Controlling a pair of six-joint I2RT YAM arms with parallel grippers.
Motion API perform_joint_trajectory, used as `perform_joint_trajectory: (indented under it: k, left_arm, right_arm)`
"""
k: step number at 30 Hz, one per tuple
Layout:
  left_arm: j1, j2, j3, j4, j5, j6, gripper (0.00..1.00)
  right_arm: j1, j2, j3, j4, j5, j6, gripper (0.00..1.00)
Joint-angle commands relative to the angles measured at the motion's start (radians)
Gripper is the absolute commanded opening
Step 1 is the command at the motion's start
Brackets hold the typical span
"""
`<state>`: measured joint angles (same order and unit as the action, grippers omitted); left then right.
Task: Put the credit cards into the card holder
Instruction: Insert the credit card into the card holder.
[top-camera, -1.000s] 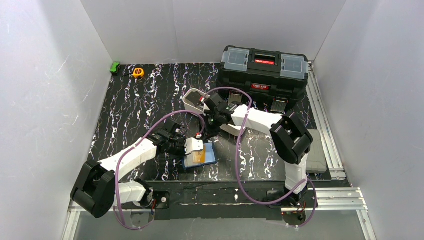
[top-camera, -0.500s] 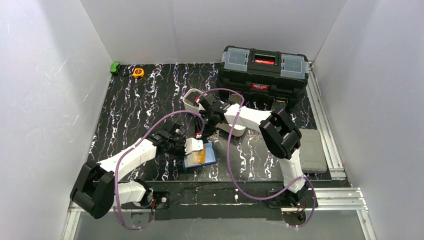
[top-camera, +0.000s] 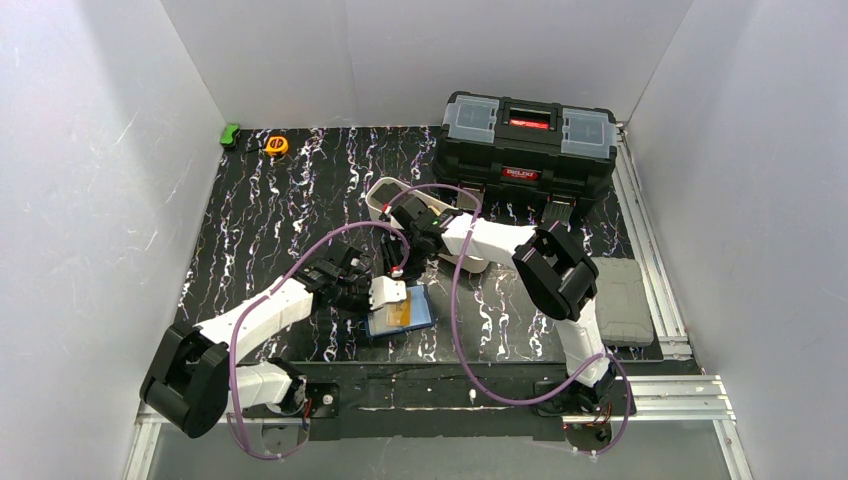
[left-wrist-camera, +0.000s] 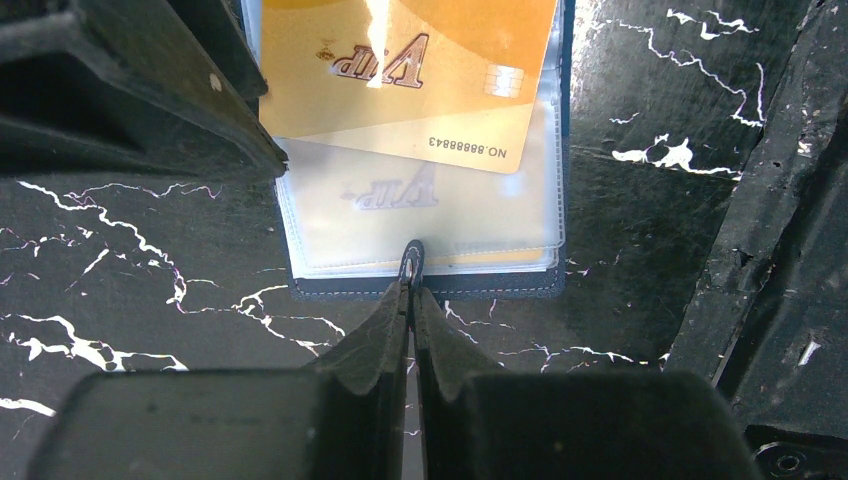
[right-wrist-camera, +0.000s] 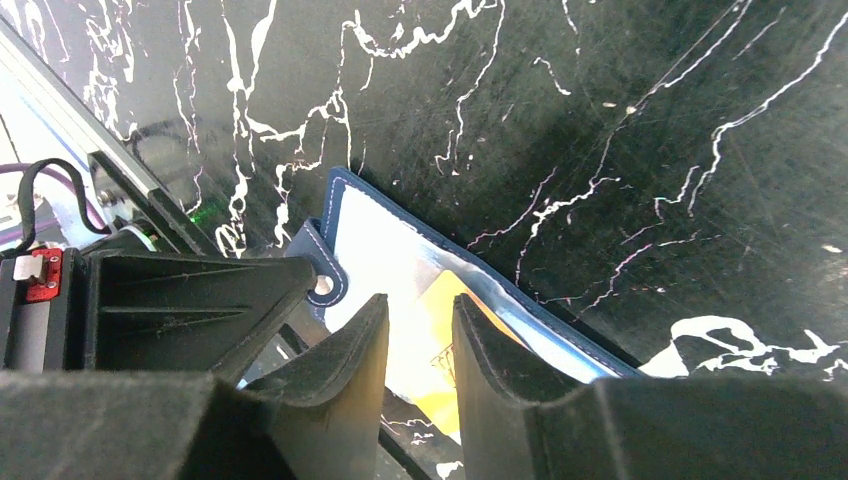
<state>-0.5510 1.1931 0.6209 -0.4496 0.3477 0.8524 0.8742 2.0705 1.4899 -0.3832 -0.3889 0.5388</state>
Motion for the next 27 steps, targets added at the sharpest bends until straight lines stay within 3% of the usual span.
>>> perform_joint_trajectory:
  k: [1,27]
  left_arm:
    - [0.004,-0.024,-0.014,-0.021,0.018,0.000,0.00]
    - [0.003,-0.027,-0.010,-0.021,0.020,-0.003,0.00]
  right_arm:
    - [0.006,0.007,-0.004,0.033,-0.011,0.007,0.36]
    - [0.020,0.028,-0.009,0.049,0.038,0.000,0.32]
